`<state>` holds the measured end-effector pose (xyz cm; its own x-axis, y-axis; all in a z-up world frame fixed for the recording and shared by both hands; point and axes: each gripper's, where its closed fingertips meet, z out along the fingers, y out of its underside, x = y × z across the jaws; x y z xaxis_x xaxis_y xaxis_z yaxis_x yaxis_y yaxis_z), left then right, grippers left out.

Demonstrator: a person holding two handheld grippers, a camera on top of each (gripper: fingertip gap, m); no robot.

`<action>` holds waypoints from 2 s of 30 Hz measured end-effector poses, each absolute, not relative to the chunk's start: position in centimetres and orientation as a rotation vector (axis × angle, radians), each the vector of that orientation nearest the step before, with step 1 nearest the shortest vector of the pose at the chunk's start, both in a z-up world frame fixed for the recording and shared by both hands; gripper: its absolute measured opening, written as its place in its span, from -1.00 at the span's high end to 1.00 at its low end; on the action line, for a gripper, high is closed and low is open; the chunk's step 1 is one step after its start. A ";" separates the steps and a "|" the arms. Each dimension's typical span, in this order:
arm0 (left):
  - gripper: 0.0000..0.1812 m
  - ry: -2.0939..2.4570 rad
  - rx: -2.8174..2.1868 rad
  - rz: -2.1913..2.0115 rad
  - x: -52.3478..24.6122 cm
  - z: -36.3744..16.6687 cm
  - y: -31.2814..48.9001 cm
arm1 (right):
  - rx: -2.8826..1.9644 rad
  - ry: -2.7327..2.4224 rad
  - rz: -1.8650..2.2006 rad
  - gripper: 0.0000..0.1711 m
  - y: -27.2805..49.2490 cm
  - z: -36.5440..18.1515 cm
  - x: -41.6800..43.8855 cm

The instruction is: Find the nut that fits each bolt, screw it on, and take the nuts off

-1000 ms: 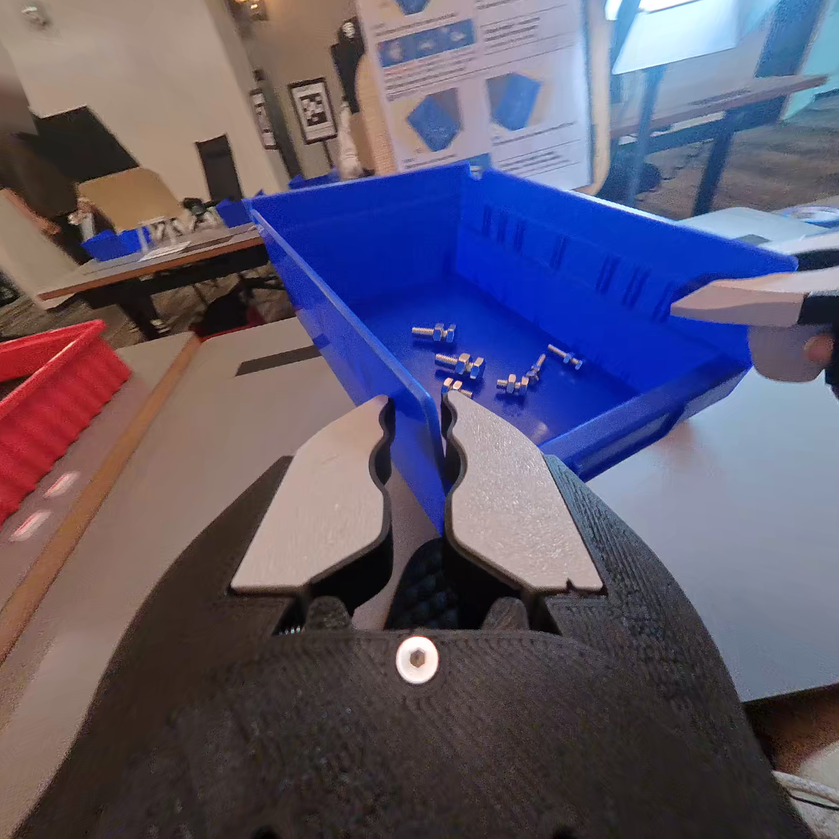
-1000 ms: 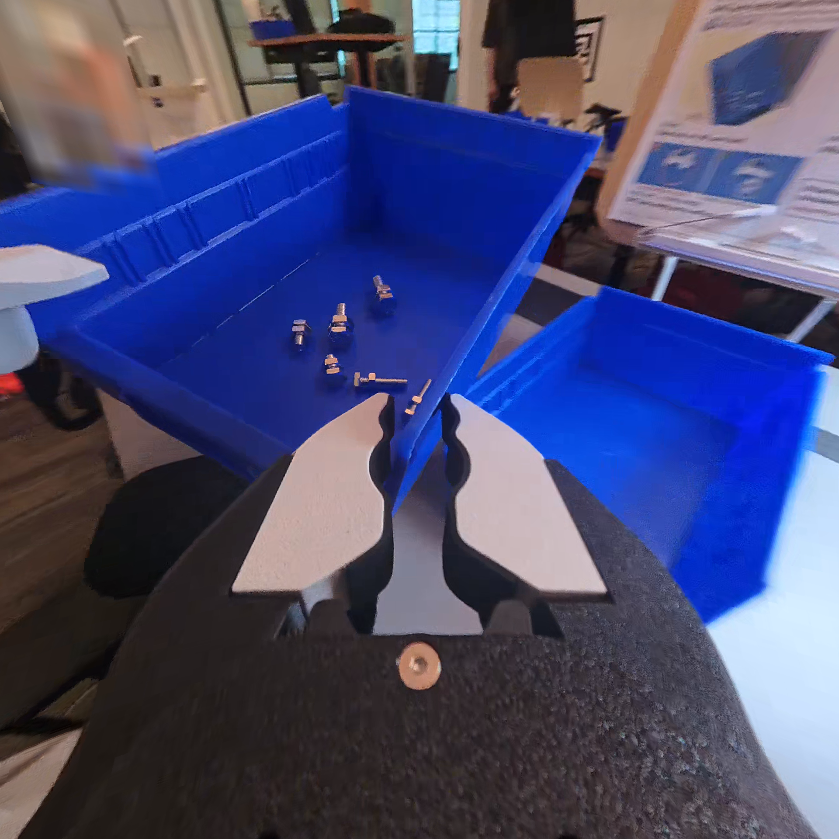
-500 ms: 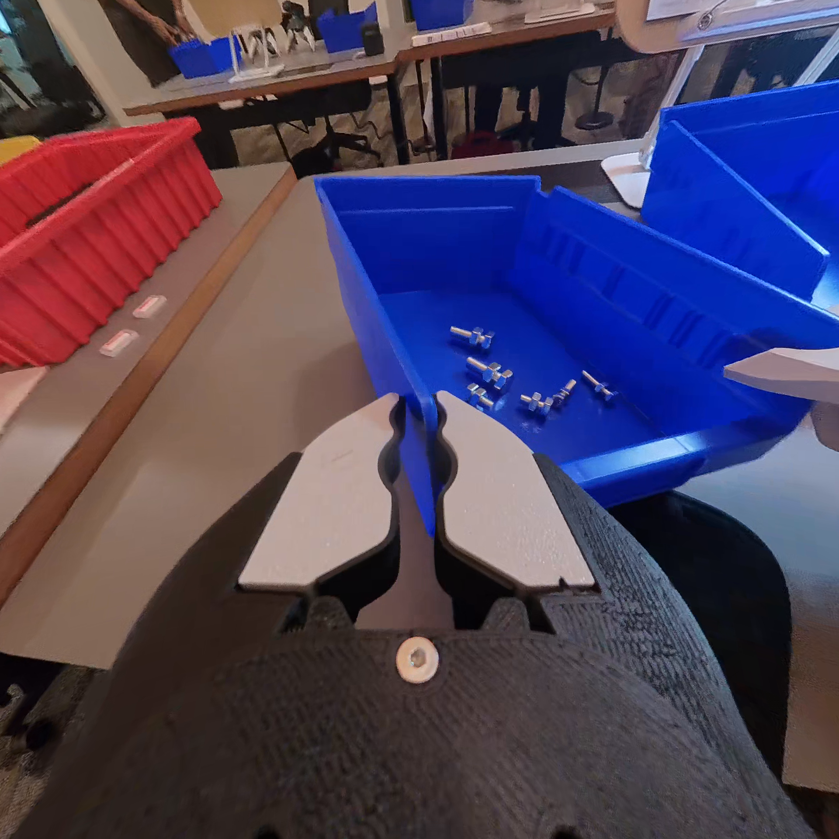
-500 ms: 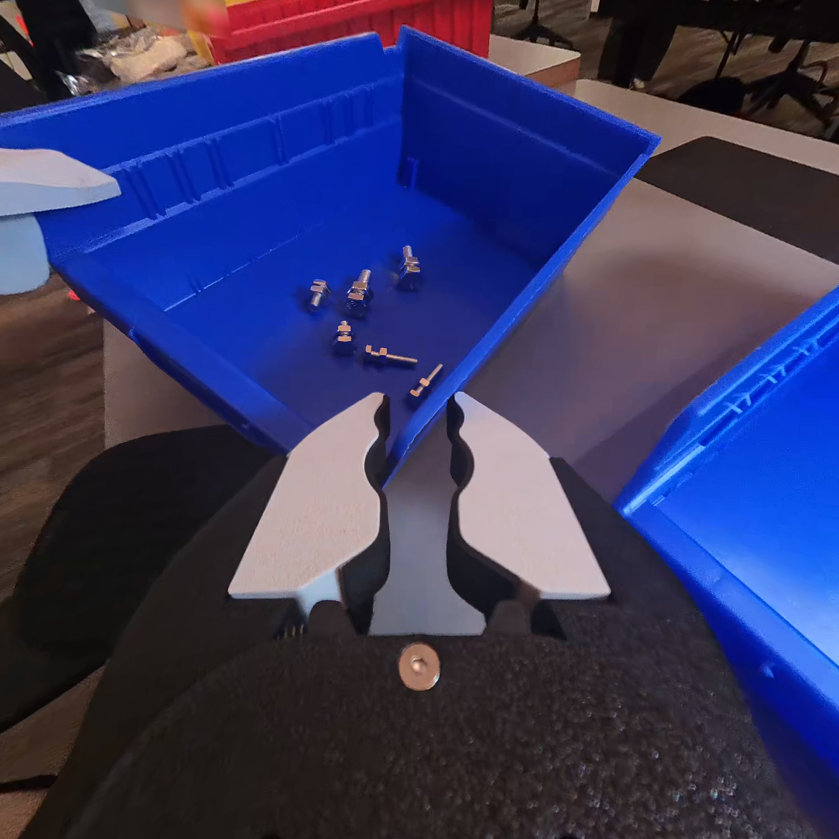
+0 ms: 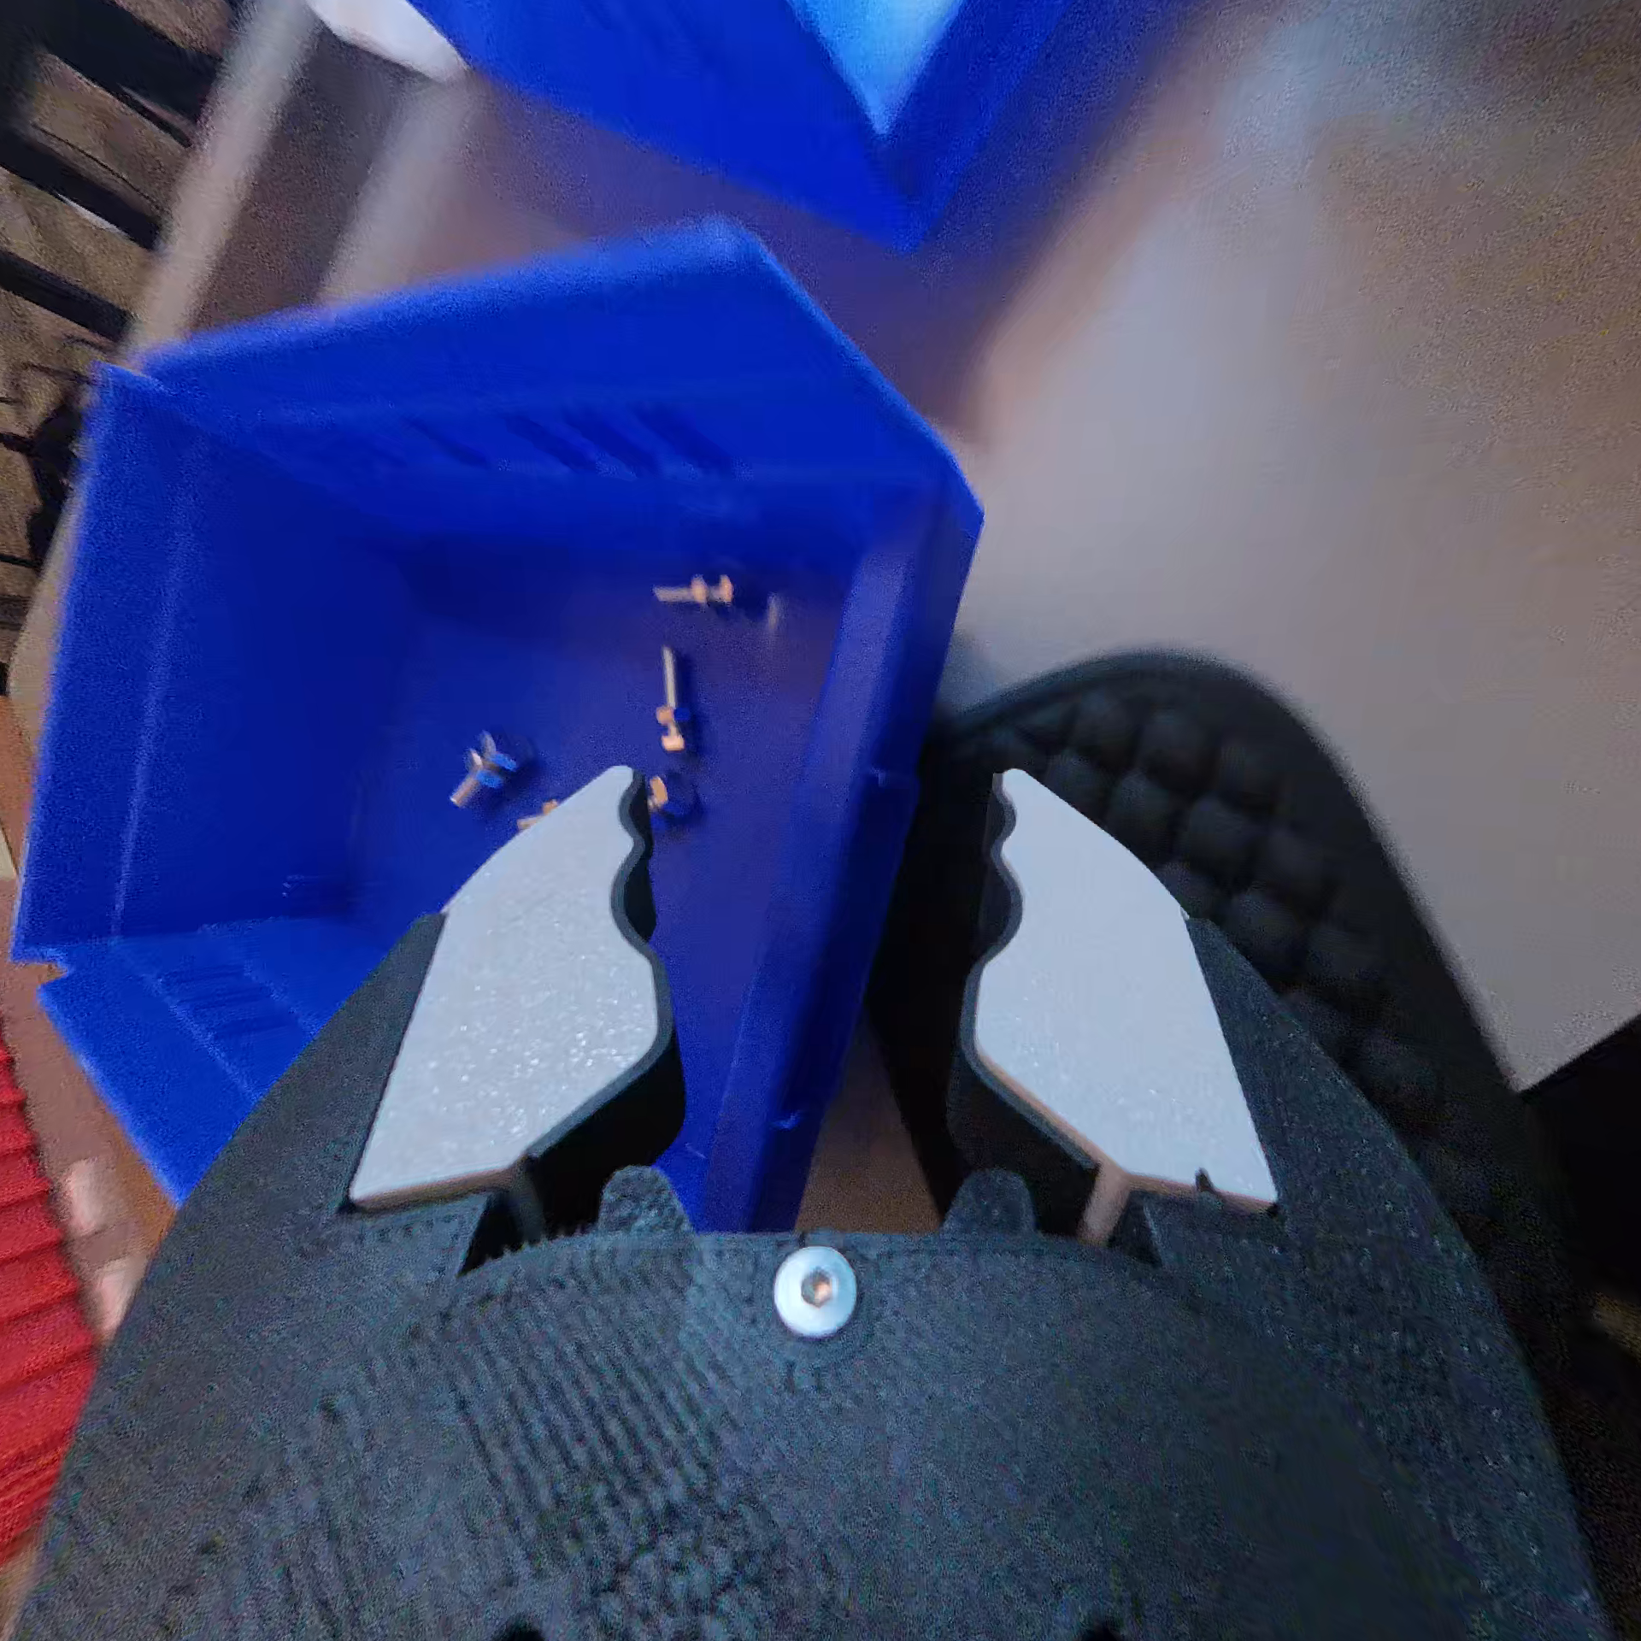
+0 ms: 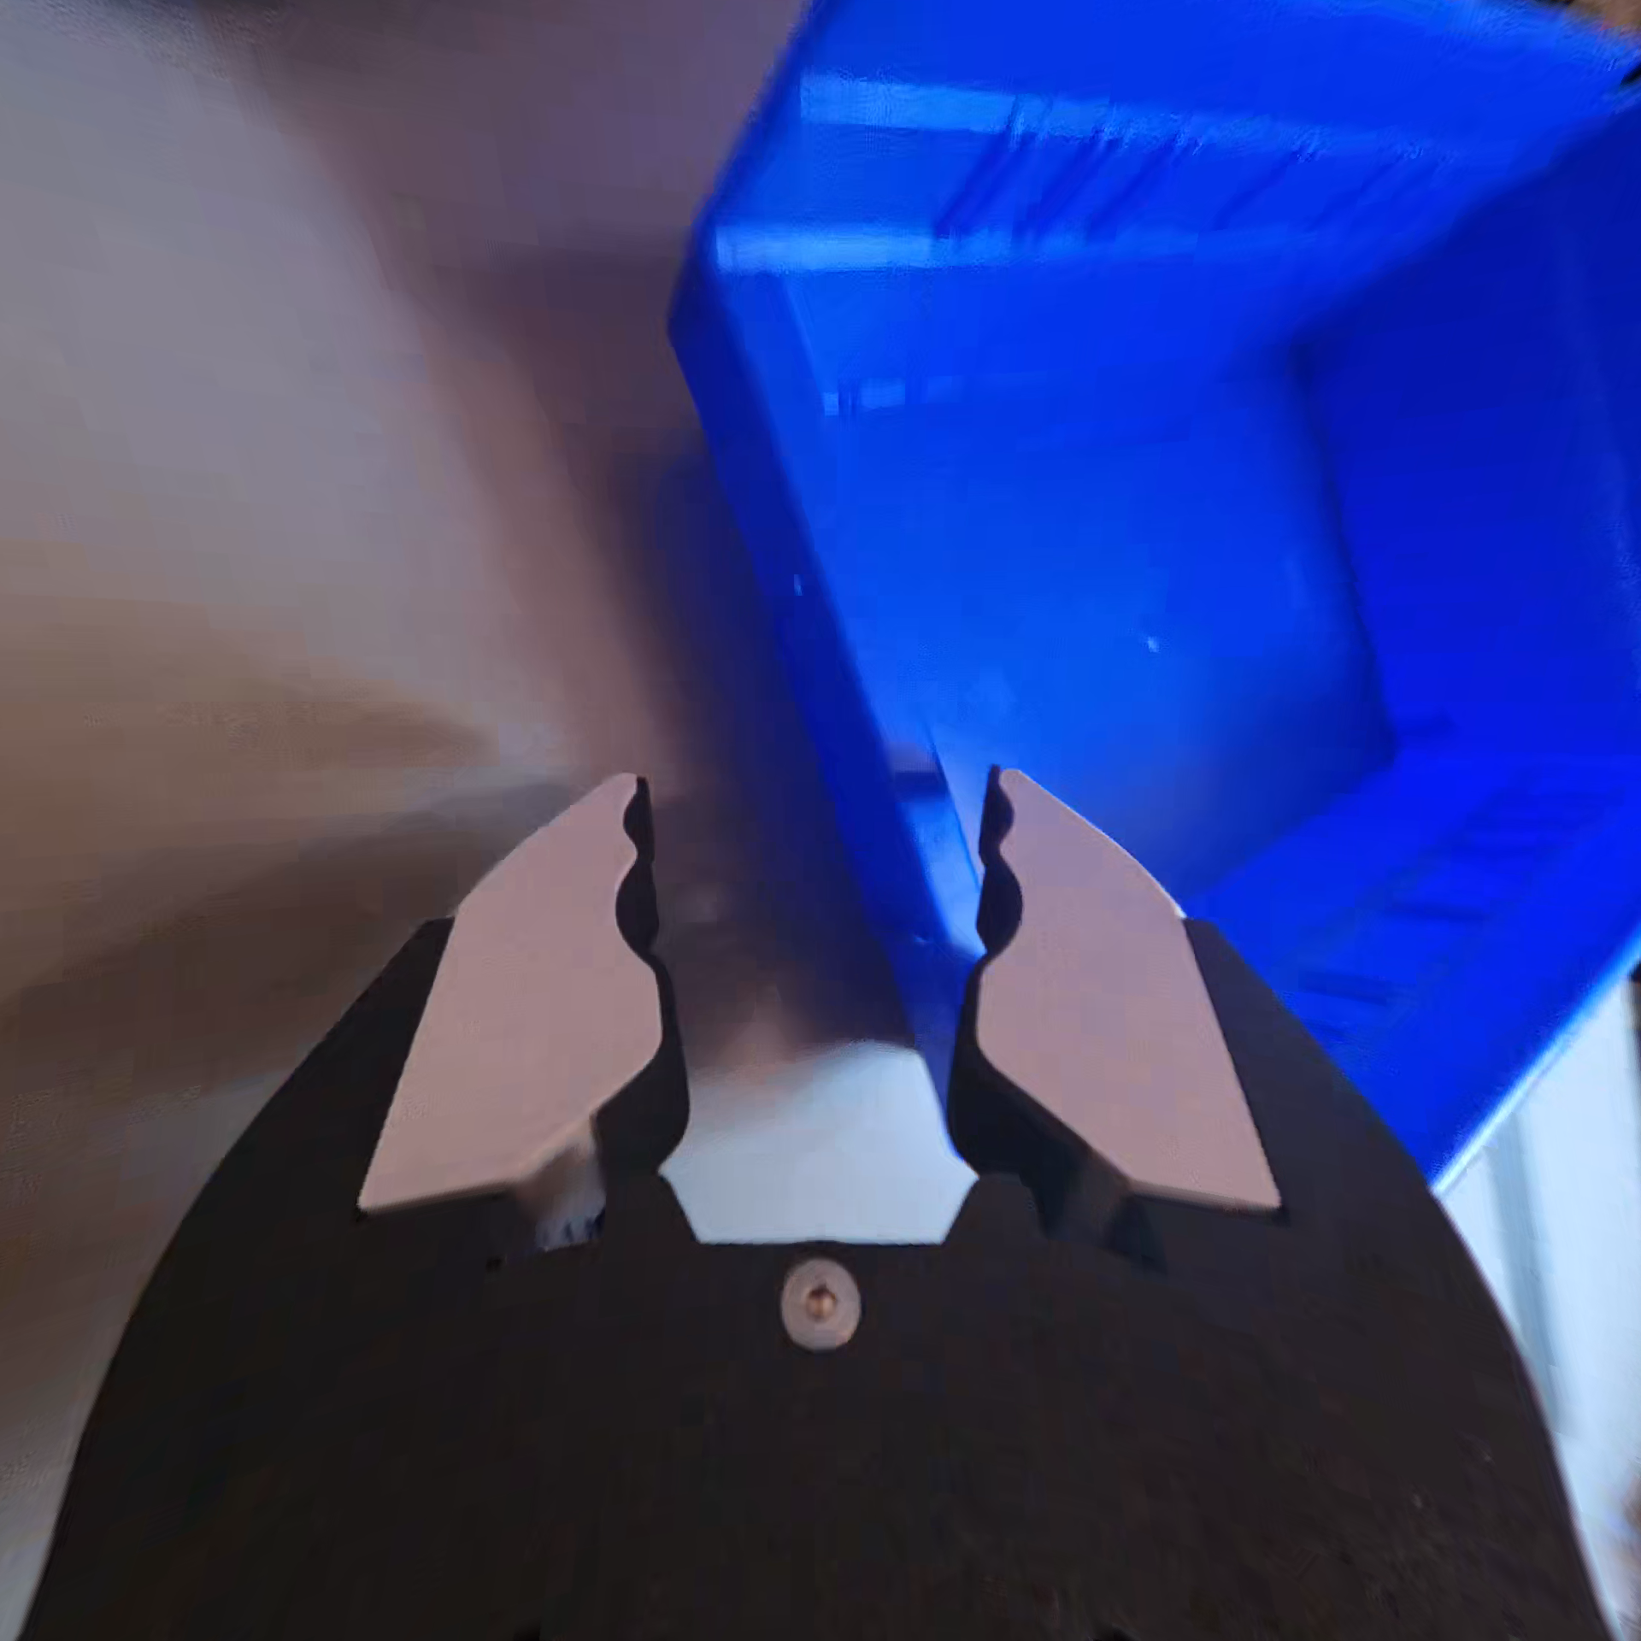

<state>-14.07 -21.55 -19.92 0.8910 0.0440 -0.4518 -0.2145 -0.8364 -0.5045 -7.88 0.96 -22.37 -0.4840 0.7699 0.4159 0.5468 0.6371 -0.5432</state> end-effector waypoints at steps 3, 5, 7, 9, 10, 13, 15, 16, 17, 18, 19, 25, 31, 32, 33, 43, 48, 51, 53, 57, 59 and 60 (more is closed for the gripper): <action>0.29 0.218 -2.670 0.606 -15.7 -23.2 -22.0 | -0.943 -2.312 0.200 0.30 3.3 -24.5 -8.7; 0.42 0.274 -2.690 0.464 -15.3 -23.8 -21.6 | -0.897 -2.321 0.107 0.58 4.5 -25.1 -9.5; 0.54 0.352 -2.698 0.374 -14.8 -23.9 -21.7 | -0.858 -2.349 0.097 0.61 4.6 -25.3 -9.5; 0.61 0.399 -2.694 0.320 -14.5 -24.2 -21.8 | -0.851 -2.373 0.038 0.63 5.0 -25.3 -8.1; 0.63 0.401 -2.681 0.305 -14.4 -24.0 -21.8 | -0.871 -2.383 0.027 0.63 5.2 -25.3 -6.8; 0.66 0.418 -2.641 0.312 -14.7 -24.0 -22.4 | -0.929 -2.386 0.006 0.63 6.5 -25.3 -1.4; 0.66 0.392 -2.606 0.286 -14.9 -24.0 -22.4 | -0.967 -2.369 -0.006 0.63 8.0 -25.3 2.5; 0.67 0.398 -2.600 0.286 -15.0 -24.0 -22.4 | -0.999 -2.356 -0.010 0.63 9.0 -25.2 4.3; 0.67 0.416 -2.599 0.296 -15.1 -24.0 -22.4 | -1.031 -2.342 -0.013 0.63 10.0 -25.2 5.9; 0.67 0.432 -2.605 0.292 -15.3 -24.1 -22.3 | -1.054 -2.324 -0.021 0.63 11.3 -25.2 7.3; 0.67 0.447 -2.614 0.282 -15.4 -24.1 -22.2 | -1.074 -2.301 -0.030 0.63 12.6 -25.2 8.3; 0.68 0.443 -2.628 0.255 -18.7 -24.0 -20.1 | -1.140 -2.219 -0.042 0.64 19.9 -25.2 10.4; 0.69 0.399 -2.674 0.263 -22.8 -24.2 -17.4 | -1.110 -2.222 -0.027 0.63 23.3 -25.2 9.3; 0.69 0.390 -2.676 0.276 -23.5 -24.4 -16.9 | -1.107 -2.224 -0.024 0.63 23.5 -25.2 9.1; 0.70 0.395 -2.682 0.289 -24.3 -24.7 -16.5 | -1.112 -2.225 -0.021 0.63 23.7 -25.2 8.8; 0.69 0.403 -2.663 0.341 -29.0 -25.6 -12.7 | -1.131 -2.186 -0.015 0.62 25.8 -25.1 6.5; 0.47 0.323 -2.589 0.440 -30.3 -25.1 -12.1 | -1.162 -2.099 0.046 0.45 26.0 -24.3 5.7; 0.55 0.282 -2.567 0.526 -30.2 -24.7 -12.7 | -1.162 -2.043 0.109 0.49 25.0 -23.1 5.6; 0.61 0.255 -2.577 0.591 -30.1 -24.5 -13.5 | -1.160 -2.040 0.084 0.53 25.0 -23.0 5.8; 0.66 0.253 -2.550 0.628 -30.2 -24.5 -13.6 | -1.156 -2.052 0.108 0.62 24.9 -23.5 5.5; 0.66 0.240 -2.532 0.627 -30.7 -24.4 -13.3 | -1.136 -2.060 0.100 0.63 25.2 -23.5 5.1; 0.66 0.229 -2.522 0.632 -31.2 -24.4 -13.1 | -1.131 -2.061 0.098 0.63 25.4 -23.5 4.8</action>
<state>-31.17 -13.05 -24.44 0.8765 -0.0349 -0.4801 -0.2803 -0.8478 -0.4502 4.83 25.37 -23.46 -0.3105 0.7475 0.5872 0.6882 0.6029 -0.4036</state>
